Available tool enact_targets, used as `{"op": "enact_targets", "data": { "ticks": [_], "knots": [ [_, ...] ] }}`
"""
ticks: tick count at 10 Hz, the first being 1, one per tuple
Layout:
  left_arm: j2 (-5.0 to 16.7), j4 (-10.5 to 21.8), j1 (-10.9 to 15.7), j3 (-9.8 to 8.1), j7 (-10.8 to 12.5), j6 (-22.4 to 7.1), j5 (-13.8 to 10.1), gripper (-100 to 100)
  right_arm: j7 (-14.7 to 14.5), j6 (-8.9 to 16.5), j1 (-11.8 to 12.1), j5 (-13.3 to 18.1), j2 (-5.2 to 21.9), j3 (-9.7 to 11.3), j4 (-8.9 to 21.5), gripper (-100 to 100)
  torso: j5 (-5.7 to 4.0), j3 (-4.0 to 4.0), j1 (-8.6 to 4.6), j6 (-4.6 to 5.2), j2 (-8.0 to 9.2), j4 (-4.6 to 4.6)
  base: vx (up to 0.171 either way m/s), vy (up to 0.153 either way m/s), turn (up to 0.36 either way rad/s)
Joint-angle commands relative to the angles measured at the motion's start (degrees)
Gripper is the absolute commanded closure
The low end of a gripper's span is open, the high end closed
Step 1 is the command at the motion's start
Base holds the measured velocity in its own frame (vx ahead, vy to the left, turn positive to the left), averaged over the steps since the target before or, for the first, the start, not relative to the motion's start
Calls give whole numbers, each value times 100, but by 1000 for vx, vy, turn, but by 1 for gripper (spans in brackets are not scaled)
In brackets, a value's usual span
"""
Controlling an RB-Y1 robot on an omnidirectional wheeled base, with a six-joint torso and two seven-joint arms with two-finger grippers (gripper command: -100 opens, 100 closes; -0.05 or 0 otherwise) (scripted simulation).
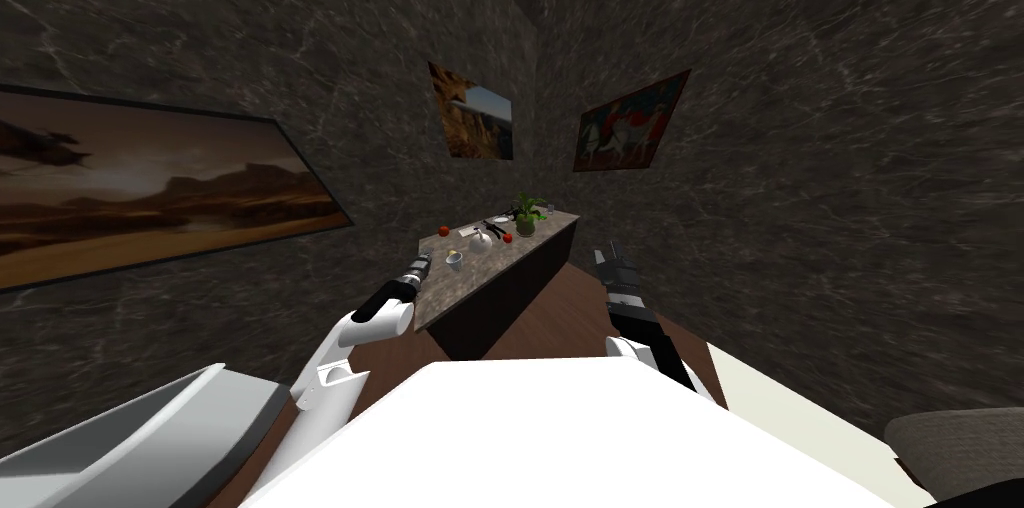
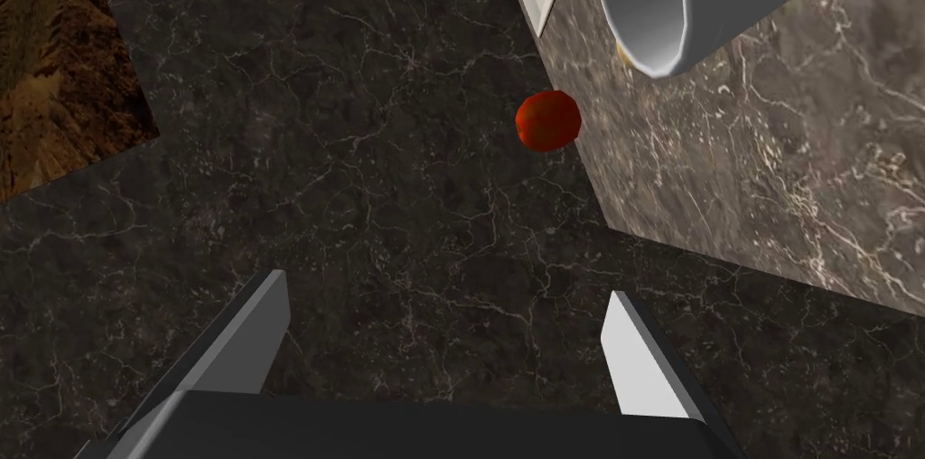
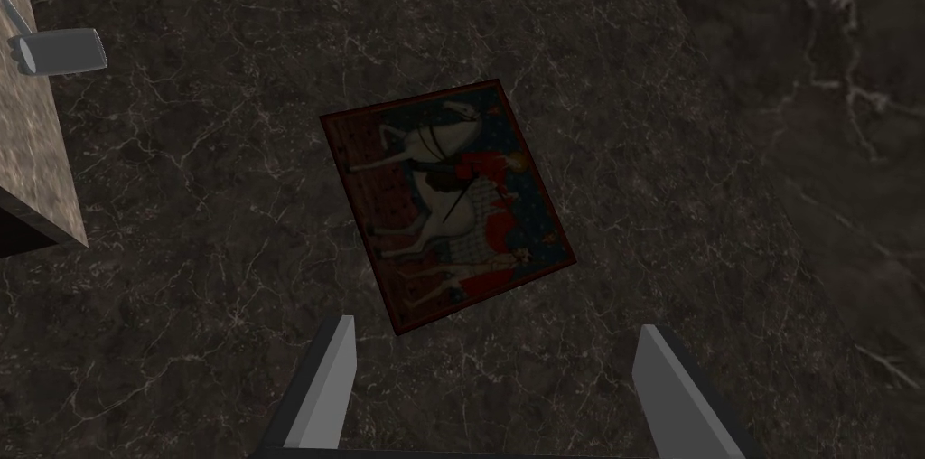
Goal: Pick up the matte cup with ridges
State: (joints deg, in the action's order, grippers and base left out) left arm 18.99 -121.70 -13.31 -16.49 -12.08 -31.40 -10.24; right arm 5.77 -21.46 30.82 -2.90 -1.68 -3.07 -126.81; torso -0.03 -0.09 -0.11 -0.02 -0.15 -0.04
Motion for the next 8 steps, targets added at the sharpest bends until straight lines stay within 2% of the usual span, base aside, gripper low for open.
{"op": "enact_targets", "data": {
  "ticks": [1,2,4,5,7,8],
  "knots": [
    [7,-25,-4,-25,-7,-265,-5,-100,0,0,0,0,0,0,0,0,0,0,0,0,0,0,15,-20,1],
    [84,83,128,-171,-75,-438,-23,-100,0,0,0,0,0,0,0,0,1,4,4,-1,7,1,30,-40,-30],
    [84,83,128,-171,-75,-699,-23,-100,0,0,0,0,0,0,0,0,-1,2,-3,-1,4,1,26,-35,-6],
    [162,196,263,-318,-147,-886,-38,-100,0,0,0,0,0,0,0,0,0,4,2,0,7,2,38,-42,-27],
    [162,196,263,-318,-147,-1134,-38,-100,0,0,0,0,0,0,0,0,-1,0,-3,0,-1,0,36,-30,-6],
    [240,315,400,-463,-224,-1318,-48,-100,0,0,0,0,0,0,0,0,1,2,5,-1,5,1,40,-35,-24]
  ]
}}
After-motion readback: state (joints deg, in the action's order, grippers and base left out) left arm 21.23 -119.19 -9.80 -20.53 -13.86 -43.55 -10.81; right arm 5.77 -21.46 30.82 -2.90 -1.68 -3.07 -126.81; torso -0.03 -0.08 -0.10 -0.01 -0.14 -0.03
